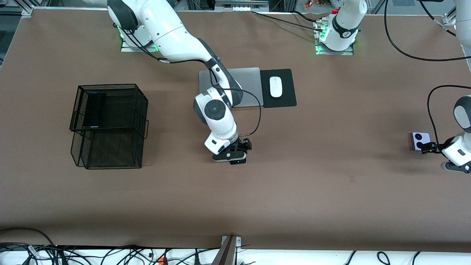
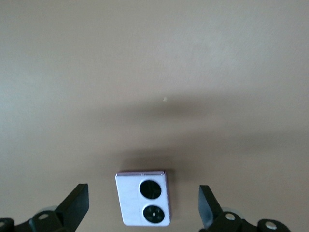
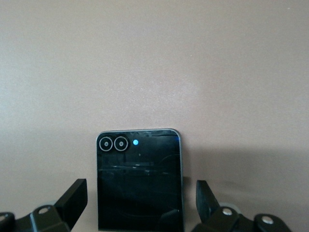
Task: Place phones with both arms
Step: 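Grasp the flip phone with the right gripper while the left gripper grasps the white phone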
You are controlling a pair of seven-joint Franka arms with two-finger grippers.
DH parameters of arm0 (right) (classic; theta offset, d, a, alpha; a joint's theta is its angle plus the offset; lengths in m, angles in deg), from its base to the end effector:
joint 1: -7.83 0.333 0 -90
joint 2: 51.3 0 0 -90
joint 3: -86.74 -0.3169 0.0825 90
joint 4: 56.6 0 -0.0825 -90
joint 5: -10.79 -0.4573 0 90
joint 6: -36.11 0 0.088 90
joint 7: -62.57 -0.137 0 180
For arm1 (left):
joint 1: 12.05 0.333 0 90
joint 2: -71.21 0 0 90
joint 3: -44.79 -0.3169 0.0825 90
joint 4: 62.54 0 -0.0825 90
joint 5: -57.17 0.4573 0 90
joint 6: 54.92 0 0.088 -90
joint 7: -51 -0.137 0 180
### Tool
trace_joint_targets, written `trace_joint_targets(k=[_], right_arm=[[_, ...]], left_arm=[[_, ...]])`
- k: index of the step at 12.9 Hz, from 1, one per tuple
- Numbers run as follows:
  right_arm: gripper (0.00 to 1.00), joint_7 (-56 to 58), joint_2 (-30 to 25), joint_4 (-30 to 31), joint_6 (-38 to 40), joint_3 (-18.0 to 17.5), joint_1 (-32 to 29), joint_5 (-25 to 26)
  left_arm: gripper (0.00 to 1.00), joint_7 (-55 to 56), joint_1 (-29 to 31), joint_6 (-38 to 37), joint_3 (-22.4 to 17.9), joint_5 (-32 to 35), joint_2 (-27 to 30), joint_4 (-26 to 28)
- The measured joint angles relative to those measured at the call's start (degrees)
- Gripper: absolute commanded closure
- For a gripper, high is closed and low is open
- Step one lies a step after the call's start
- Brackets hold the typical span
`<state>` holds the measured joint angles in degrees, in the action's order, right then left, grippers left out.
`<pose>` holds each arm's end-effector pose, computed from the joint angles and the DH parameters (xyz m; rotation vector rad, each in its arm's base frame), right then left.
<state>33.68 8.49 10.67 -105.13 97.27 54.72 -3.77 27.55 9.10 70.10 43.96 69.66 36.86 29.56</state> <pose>0.6577 0.5408 0.1090 -2.9503 -0.0945 -0.3004 0.6901 0.2920 0.2049 -2.9683 0.2317 0.1412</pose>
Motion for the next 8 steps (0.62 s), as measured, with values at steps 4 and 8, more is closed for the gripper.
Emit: trace_joint_targets(k=[4, 8], right_arm=[[0.01, 0.13, 1.16, -0.01, -1.69, -0.11, 0.3, 0.13], [0.24, 0.32, 1.3, -0.04, -1.69, -0.1, 0.58, 1.6]], left_arm=[[0.0, -7.96, 5.16, 1.09, 0.22, -0.14, -0.07, 2.79], [0.0, -8.82, 7.08, 5.27, 0.35, -6.0, -1.23, 4.26]])
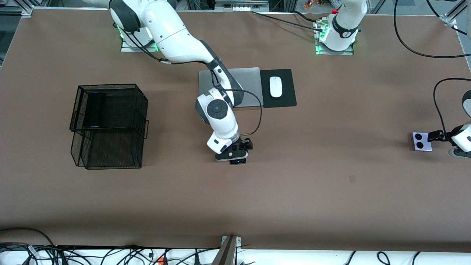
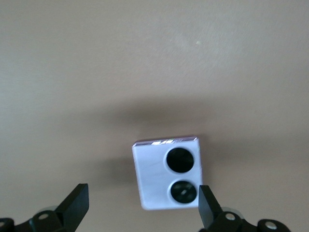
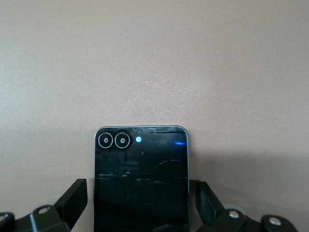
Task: Place phones with both arms
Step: 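Grasp the flip phone with the right gripper while the left gripper grasps the white phone, then carry the flip phone with the right gripper toward the mesh basket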
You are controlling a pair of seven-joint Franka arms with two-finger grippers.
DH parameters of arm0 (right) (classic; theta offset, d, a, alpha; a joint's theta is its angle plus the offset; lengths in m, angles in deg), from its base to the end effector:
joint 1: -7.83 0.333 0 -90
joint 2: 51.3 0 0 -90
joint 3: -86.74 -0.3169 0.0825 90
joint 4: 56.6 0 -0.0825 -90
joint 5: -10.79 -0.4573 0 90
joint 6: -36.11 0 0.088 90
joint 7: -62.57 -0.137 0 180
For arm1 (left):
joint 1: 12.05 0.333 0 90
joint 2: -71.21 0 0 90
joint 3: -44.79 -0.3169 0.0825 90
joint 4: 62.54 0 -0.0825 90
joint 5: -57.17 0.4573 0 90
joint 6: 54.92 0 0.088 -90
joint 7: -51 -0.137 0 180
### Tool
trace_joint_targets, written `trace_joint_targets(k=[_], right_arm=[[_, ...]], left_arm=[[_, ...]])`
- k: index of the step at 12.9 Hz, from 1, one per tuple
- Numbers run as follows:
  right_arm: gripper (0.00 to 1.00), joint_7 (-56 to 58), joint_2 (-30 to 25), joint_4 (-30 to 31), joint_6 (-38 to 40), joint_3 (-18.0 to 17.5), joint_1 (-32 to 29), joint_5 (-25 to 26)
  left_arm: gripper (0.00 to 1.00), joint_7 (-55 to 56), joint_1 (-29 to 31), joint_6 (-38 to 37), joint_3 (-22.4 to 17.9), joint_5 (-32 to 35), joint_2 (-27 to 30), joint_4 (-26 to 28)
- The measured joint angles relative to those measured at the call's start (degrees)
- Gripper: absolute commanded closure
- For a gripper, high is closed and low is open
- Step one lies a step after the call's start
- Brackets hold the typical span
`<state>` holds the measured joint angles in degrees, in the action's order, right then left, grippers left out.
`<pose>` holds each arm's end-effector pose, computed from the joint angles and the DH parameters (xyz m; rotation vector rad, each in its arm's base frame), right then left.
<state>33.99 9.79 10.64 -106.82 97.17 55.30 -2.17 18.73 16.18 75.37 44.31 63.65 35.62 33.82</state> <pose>0.6510 0.5459 0.0936 -2.9609 -0.1480 -0.3296 0.6387 0.3556 0.1591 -3.0695 0.2122 0.1089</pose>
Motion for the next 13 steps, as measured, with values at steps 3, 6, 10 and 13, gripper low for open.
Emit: trace_joint_targets(k=[3, 6, 10, 13], right_arm=[[0.85, 0.16, -0.15, -0.22, 0.05, 0.02, 0.14, 1.13], [0.86, 0.4, -0.16, -0.31, 0.1, 0.03, 0.22, 1.59], [0.86, 0.5, -0.27, -1.66, 5.33, 0.97, 0.24, 1.59], [0.86, 1.05, -2.49, -2.82, 14.44, 4.03, 0.14, 1.63]], left_arm=[[0.0, 0.16, 0.0, 1.16, 0.21, -2.67, -1.47, 0.05], [0.0, 0.29, 0.08, 2.39, 0.22, -2.96, -2.28, 0.08], [0.0, 0.3, 0.52, 4.44, 0.22, -2.99, -3.46, 0.51], [0.0, 0.39, 0.79, 6.12, 0.22, -3.26, -3.64, 1.93]])
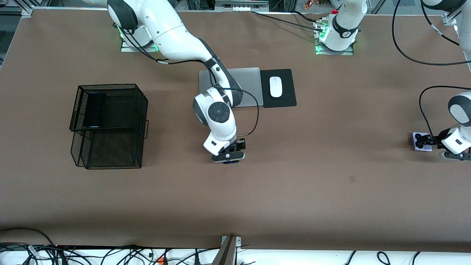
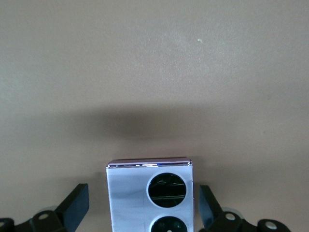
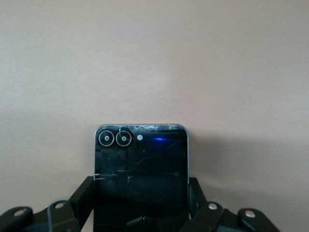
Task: Place phones with both arms
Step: 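Carry the flip phone with the right gripper toward the mesh basket, then lower the black flip phone into the mesh basket with the right gripper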
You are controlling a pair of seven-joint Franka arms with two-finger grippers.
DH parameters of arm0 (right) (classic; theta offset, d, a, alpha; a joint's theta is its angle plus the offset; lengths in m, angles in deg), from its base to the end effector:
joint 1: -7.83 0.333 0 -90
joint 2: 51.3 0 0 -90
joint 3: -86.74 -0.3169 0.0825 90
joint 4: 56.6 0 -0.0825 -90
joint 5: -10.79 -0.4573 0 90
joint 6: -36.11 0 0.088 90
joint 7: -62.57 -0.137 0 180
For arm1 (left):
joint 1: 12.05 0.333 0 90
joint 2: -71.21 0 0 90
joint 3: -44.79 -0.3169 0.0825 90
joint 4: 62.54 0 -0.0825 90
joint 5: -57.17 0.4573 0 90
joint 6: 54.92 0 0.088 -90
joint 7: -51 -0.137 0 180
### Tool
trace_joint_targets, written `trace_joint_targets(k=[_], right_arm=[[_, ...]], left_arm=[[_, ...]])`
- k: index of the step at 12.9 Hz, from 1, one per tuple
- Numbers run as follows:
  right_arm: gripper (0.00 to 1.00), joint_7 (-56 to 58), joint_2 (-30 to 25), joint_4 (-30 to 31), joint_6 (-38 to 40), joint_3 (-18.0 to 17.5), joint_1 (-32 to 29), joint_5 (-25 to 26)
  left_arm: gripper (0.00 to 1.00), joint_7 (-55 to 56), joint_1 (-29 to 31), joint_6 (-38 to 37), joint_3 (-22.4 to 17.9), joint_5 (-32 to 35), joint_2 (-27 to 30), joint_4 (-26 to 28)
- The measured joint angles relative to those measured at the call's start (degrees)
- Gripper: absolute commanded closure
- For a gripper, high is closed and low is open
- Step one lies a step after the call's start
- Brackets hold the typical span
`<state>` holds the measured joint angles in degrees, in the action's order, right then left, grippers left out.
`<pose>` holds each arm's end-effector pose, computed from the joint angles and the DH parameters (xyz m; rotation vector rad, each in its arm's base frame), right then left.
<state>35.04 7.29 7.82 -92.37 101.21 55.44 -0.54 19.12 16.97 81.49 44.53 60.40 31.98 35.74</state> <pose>0.6695 0.5183 0.1353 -3.1068 -0.1784 -0.2027 0.6267 0.3533 0.1062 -3.1122 0.1364 0.0586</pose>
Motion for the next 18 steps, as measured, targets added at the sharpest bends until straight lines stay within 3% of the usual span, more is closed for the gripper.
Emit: trace_joint_targets(k=[5, 6, 9, 12, 16, 18], right_arm=[[0.82, 11.36, -12.23, -0.7, 19.86, 9.22, -1.71, 0.12], [0.78, 13.97, -14.38, -0.61, 24.2, 11.96, -2.66, 0.13], [0.78, 23.82, -19.73, 2.36, 34.98, 20.92, -5.11, 0.09], [0.8, 30.71, -26.31, 13.32, 37.01, 27.03, -6.08, 0.09], [0.8, 32.01, -33.92, 29.21, 35.78, 29.08, -6.13, 0.15], [0.8, 31.99, -35.19, 34.48, 34.66, 29.17, -6.02, 0.15]], left_arm=[[0.0, 0.24, 0.21, 2.75, 0.02, -0.07, -0.1, 1.92], [0.0, 0.42, 0.28, 3.54, 0.02, -0.07, -0.12, 2.52], [0.0, 0.91, 0.4, 4.92, 0.02, -0.08, -0.16, 3.57], [0.0, 1.14, 0.42, 5.12, 0.06, -0.08, -0.17, 3.79], [0.0, 1.42, 0.44, 6.94, 0.08, -0.08, -0.64, 4.4], [0.26, 1.82, 0.46, 7.5, 0.09, -0.08, -0.81, 4.57]])
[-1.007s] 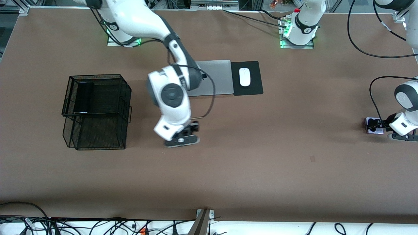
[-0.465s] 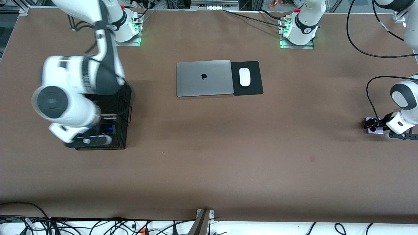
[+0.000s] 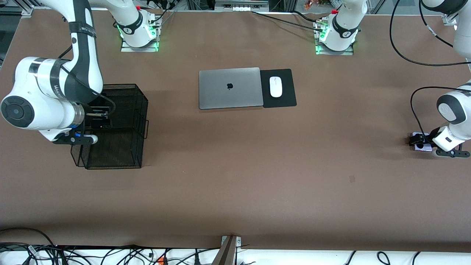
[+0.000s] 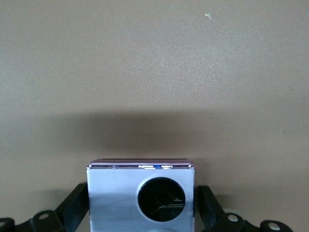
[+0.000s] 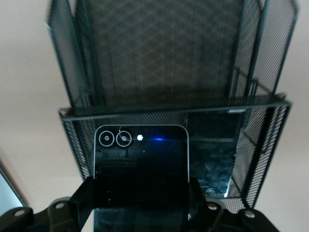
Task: Place phones with both arms
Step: 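Lower the black flip phone into the mesh basket with the right gripper, then carry the white flip phone with the left gripper toward the laptop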
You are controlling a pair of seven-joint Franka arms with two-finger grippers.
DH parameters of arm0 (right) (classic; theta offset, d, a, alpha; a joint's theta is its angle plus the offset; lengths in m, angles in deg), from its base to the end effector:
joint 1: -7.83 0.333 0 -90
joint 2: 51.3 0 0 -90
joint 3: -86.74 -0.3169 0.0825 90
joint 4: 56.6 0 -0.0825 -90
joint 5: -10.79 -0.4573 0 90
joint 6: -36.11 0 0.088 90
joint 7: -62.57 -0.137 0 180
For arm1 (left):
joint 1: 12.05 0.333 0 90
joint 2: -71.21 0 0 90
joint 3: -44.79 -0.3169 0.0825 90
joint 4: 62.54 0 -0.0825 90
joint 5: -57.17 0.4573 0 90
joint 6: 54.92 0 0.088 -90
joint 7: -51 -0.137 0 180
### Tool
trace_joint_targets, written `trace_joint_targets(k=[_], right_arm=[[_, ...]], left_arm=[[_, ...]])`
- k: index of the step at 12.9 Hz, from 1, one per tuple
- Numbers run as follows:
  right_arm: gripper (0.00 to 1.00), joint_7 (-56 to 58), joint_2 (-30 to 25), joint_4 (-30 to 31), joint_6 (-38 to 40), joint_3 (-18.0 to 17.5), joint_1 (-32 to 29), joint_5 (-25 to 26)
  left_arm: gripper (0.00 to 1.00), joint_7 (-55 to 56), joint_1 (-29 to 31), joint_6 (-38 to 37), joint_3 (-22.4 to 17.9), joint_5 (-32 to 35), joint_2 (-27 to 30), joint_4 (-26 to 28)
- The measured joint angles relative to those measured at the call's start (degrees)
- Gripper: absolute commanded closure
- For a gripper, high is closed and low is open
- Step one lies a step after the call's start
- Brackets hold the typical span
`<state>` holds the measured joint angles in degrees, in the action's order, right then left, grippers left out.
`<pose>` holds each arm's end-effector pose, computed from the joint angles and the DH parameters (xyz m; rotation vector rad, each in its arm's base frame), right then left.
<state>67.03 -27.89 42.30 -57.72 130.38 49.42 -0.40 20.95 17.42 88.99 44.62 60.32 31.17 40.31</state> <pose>0.6499 0.0265 0.3175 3.0151 -0.0318 -0.5835 0.6074 0.3462 0.0722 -3.1016 0.0807 0.0029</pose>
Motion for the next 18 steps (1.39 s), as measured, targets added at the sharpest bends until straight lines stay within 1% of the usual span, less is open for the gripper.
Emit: trace_joint_targets(k=[2, 3, 4, 12, 13, 15, 16, 18], right_arm=[[0.8, -0.07, -0.15, 3.2, -0.51, 0.0, 0.3, 0.0], [0.8, -0.09, -0.14, 4.45, -0.93, 0.0, 0.51, 0.0], [0.8, -0.11, -0.15, 5.41, -1.4, -0.01, 0.72, -0.01], [0.79, -1.88, 0.18, 7.05, -1.9, -0.28, 2.51, -0.54], [0.73, -2.12, 0.38, 7.17, -1.97, -0.35, 2.97, -0.93], [0.45, -2.35, 0.9, 7.21, -2.27, -0.4, 3.52, -1.06], [0.43, -2.37, 0.93, 7.2, -2.28, -0.38, 3.55, -1.06], [0.1, -2.37, 0.93, 7.18, -2.29, -0.26, 3.54, -1.06]], left_arm=[[0.5, 0.15, 0.04, -0.19, 0.08, -0.02, 0.49, 0.02], [0.57, 0.23, 0.07, -0.12, 0.08, -0.02, 0.51, 0.06], [0.62, 0.29, 0.08, -0.04, 0.09, -0.03, 0.46, 0.1], [0.64, 1.87, -0.62, -0.77, 0.58, -0.03, 0.51, -0.64], [0.65, 2.32, -1.04, -2.81, 0.63, -0.03, 0.66, -1.7], [0.66, 3.55, -1.73, -8.07, 0.7, -0.03, 1.54, -4.7], [0.66, 5.24, -2.41, -10.75, 0.84, -0.03, 2.09, -6.25], [0.66, 10.01, -5.37, -15.37, 1.02, -0.03, 3.45, -8.56]])
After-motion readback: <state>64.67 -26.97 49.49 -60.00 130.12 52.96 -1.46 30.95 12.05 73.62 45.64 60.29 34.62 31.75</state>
